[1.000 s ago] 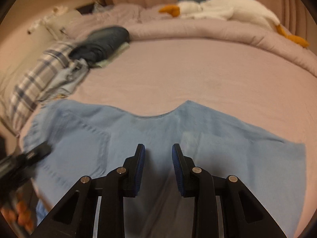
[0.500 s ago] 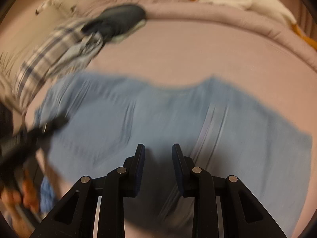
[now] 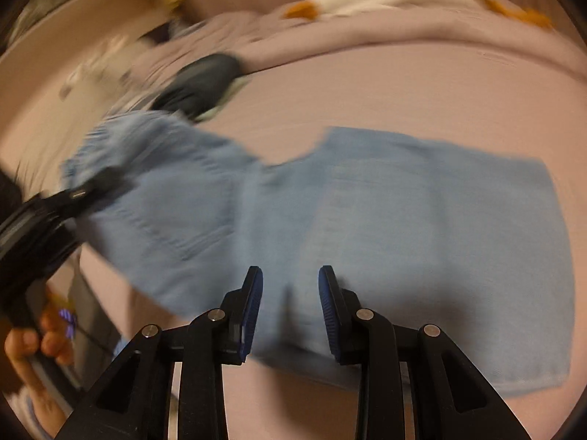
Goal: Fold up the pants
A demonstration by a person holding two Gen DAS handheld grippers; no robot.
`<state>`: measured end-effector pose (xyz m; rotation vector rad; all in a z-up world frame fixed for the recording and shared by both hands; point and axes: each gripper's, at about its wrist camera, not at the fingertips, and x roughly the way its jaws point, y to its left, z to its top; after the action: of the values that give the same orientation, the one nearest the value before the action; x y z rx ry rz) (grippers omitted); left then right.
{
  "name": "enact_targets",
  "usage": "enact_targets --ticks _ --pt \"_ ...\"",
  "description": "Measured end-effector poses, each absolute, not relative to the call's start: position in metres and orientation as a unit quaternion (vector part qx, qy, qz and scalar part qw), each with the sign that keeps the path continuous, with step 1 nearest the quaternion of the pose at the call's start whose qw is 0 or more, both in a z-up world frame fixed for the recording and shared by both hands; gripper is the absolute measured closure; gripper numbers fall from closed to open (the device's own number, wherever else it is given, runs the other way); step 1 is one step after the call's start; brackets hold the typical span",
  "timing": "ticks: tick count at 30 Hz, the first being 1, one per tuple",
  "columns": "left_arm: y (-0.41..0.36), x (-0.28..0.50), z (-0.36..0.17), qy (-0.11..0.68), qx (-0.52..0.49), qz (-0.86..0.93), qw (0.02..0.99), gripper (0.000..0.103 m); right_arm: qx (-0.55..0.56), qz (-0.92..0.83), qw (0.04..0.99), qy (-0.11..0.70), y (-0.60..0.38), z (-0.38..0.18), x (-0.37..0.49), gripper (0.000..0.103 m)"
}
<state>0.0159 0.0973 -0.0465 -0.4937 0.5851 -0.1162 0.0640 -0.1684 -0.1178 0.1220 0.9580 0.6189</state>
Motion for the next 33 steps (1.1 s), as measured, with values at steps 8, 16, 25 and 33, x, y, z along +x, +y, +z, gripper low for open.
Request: enact_targets --ticks 8,16,25,33 --pt "0.024 0.050 -0.048 0.315 -0.162 -0.112 0.928 0.079 0.271 0.286 0.805 0.444 -0.259 -0.146 0.081 0.056" --pt "-0.043 0.067 -0.093 0.396 -0.094 -0.191 0.893 0.056 0.487 0.338 0.704 0.391 -0.287 -0.166 0.097 0.028" --pt "-0.012 0.053 -0.104 0.407 -0.111 -0.202 0.884 0.051 0.538 0.334 0.665 0.396 -0.289 -0.171 0.100 0.025" --pt "0.058 0.040 -0.105 0.398 -0.215 -0.132 0.882 0.051 0.375 0.269 0.754 0.467 -0.250 -0.149 0.106 0.062"
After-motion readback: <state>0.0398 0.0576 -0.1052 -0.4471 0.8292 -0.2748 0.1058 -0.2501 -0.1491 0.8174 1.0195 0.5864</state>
